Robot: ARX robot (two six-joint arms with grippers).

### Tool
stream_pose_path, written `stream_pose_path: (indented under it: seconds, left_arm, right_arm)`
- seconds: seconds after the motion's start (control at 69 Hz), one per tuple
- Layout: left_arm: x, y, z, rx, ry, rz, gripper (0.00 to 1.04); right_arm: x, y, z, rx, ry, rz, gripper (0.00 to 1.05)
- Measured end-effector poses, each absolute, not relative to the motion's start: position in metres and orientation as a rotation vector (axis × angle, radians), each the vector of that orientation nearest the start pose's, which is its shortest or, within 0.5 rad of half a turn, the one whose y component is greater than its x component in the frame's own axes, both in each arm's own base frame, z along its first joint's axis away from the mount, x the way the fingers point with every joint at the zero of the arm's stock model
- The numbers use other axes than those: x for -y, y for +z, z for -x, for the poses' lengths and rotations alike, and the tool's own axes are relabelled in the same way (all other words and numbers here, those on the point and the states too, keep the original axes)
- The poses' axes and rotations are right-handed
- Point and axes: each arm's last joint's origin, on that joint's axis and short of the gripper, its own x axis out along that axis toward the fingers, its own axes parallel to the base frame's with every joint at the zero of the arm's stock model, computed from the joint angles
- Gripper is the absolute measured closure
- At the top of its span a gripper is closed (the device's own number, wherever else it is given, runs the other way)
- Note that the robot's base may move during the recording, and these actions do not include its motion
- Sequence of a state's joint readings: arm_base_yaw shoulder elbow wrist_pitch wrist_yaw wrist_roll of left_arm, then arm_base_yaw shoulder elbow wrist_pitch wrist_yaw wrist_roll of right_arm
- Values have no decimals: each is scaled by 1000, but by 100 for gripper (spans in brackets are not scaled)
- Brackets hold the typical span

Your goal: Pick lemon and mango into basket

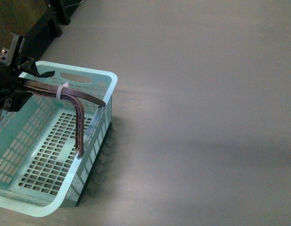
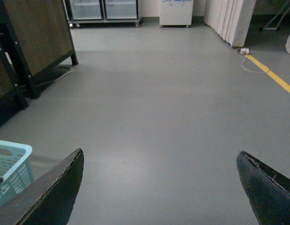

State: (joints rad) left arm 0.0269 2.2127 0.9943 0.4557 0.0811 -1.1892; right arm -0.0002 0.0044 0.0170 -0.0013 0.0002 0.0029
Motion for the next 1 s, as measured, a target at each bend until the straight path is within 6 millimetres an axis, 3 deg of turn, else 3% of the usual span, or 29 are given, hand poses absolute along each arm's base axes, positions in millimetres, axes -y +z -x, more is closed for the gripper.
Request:
stream_pose_path:
  seconds: [0.058,0.189,0.334,0.595,0.769,0.856,1.001]
  left_arm:
    - [-7,44,-386,-698,406,1202,90]
    - [-5,70,-366,-680,391,1216,91]
    - [-12,150,-311,-608,390,1297,91]
    - [-26,253,-233,-424,353,1445,91]
    - [-18,327,-177,-303,234,1504,91]
    - [-16,342,-163,-260,185,1498,91]
    - [-16,342,-163,-255,194,1492,91]
  right_arm:
    - [0,169,-97,11,0,-3,9]
    - [0,169,-97,11,0,-3,9]
    - [0,169,-97,11,0,-3,9]
    - [0,169,-97,11,-1,-3,9]
    - [0,169,-97,11,0,-3,9]
    - [0,169,-97,11,0,-3,9]
    - [0,169,-97,11,0,-3,9]
